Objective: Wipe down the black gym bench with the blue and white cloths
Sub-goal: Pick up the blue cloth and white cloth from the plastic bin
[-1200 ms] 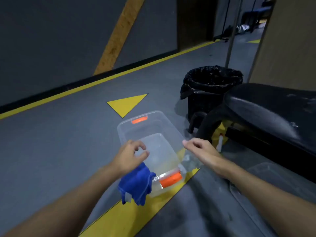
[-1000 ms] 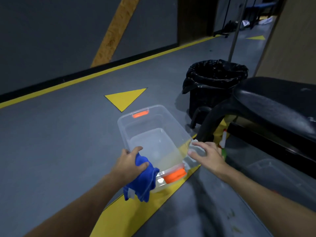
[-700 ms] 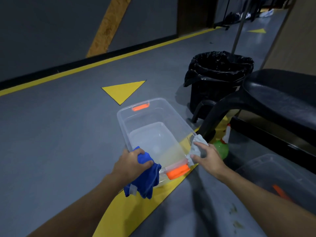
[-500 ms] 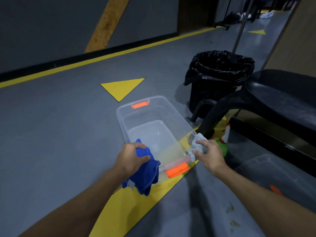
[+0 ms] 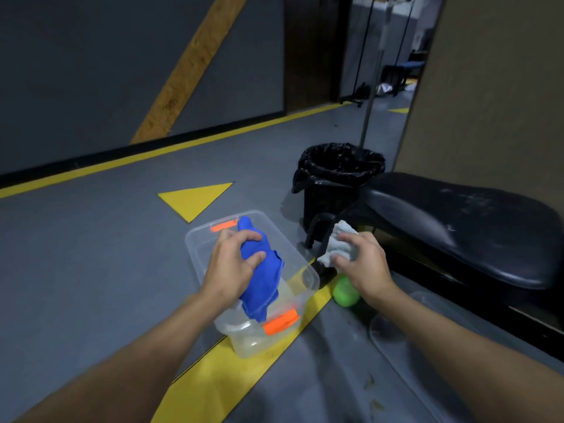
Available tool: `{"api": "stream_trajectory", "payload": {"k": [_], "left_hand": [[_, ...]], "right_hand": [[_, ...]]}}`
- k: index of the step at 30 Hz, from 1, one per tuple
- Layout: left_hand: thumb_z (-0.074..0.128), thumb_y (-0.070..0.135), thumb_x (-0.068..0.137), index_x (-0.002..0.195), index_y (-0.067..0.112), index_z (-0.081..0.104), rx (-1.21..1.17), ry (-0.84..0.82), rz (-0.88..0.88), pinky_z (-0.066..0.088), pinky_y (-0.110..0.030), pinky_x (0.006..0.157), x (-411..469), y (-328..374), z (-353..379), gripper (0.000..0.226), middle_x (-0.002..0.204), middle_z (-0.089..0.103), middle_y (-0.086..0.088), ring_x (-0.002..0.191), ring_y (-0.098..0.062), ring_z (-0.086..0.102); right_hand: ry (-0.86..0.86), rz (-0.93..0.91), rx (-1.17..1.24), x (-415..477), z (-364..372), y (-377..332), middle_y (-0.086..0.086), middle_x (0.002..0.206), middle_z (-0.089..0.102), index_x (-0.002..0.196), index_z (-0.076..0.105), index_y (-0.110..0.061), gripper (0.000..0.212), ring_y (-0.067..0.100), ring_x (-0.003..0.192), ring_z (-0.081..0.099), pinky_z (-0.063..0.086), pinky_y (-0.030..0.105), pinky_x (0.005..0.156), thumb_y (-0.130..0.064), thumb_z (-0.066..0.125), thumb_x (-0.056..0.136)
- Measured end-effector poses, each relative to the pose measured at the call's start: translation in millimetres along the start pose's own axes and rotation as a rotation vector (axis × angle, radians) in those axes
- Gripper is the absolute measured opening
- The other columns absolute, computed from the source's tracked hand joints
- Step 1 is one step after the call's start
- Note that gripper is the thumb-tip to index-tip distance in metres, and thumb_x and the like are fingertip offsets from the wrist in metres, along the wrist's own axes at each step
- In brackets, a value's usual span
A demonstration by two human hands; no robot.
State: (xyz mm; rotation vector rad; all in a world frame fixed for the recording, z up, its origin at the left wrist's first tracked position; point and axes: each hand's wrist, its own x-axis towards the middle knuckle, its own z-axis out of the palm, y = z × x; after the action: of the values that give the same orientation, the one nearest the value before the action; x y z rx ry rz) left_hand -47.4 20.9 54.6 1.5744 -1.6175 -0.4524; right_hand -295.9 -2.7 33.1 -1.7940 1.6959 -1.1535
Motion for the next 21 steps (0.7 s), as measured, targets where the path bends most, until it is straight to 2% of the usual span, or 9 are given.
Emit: {"api": "stream_trajectory", "payload": {"k": [3, 6, 8, 11, 13, 18, 21], "left_hand": [[0.075, 0.015, 0.082, 0.105, 0.024, 0.068, -0.002, 0.02, 0.078, 0.026, 0.004, 0.078, -1, 52, -13, 0.025, 0.105, 0.049, 0.002, 0.087, 0.001, 0.049], [0.076, 0.018, 0.082, 0.104, 0.024, 0.067, 0.041, 0.003, 0.137, 0.028, -0.008, 0.078, -3, 105, -23, 0.024, 0.105, 0.05, -0.001, 0.091, -0.008, 0.049], [0.076, 0.019, 0.083, 0.103, 0.026, 0.067, 0.042, -0.008, 0.158, 0.029, -0.015, 0.082, 0, 137, -24, 0.023, 0.107, 0.05, -0.001, 0.097, -0.012, 0.049], [0.075, 0.019, 0.084, 0.101, 0.026, 0.066, 0.015, 0.021, 0.198, 0.031, -0.019, 0.085, 9, 169, -15, 0.021, 0.108, 0.05, -0.001, 0.098, -0.011, 0.047], [0.074, 0.018, 0.084, 0.099, 0.027, 0.066, -0.023, 0.045, 0.219, 0.032, -0.019, 0.086, 17, 180, -2, 0.02, 0.108, 0.051, -0.002, 0.097, -0.012, 0.048], [0.074, 0.016, 0.084, 0.098, 0.027, 0.066, -0.107, 0.083, 0.217, 0.028, -0.007, 0.074, 59, 178, 42, 0.019, 0.107, 0.053, -0.002, 0.086, -0.003, 0.048], [0.074, 0.014, 0.084, 0.098, 0.025, 0.066, -0.057, 0.043, 0.28, 0.028, 0.0, 0.073, 95, 175, 61, 0.02, 0.105, 0.051, 0.0, 0.085, 0.003, 0.047]], "right_hand": [[0.053, -0.035, 0.036, -5, -49, -22, 0.004, 0.118, 0.05, 0.123, 0.065, -0.013, 0.041, 0.012, 0.098, 0.051, 0.037, 0.007, 0.077, -0.013, 0.074, 0.083], [0.124, -0.062, 0.05, -11, -99, -41, 0.002, 0.117, 0.05, 0.129, 0.062, -0.013, 0.046, 0.013, 0.106, 0.05, 0.042, 0.022, 0.091, -0.015, 0.074, 0.085], [0.148, -0.072, 0.064, -12, -125, -48, 0.0, 0.117, 0.05, 0.131, 0.06, -0.015, 0.048, 0.014, 0.107, 0.051, 0.046, 0.029, 0.093, -0.017, 0.074, 0.085], [0.168, -0.096, 0.024, -5, -151, -45, 0.001, 0.119, 0.051, 0.131, 0.06, -0.017, 0.048, 0.014, 0.106, 0.051, 0.04, 0.023, 0.088, -0.019, 0.073, 0.085], [0.182, -0.099, -0.001, 7, -161, -38, 0.001, 0.119, 0.051, 0.132, 0.06, -0.018, 0.049, 0.014, 0.106, 0.052, 0.041, 0.024, 0.087, -0.021, 0.073, 0.085], [0.177, -0.03, -0.077, 62, -161, -11, 0.001, 0.119, 0.053, 0.135, 0.057, -0.022, 0.054, 0.022, 0.109, 0.055, 0.047, 0.042, 0.097, -0.03, 0.073, 0.083], [0.157, 0.019, -0.144, 96, -152, 3, 0.003, 0.122, 0.055, 0.136, 0.056, -0.024, 0.057, 0.025, 0.114, 0.055, 0.045, 0.044, 0.1, -0.034, 0.072, 0.082]]}}
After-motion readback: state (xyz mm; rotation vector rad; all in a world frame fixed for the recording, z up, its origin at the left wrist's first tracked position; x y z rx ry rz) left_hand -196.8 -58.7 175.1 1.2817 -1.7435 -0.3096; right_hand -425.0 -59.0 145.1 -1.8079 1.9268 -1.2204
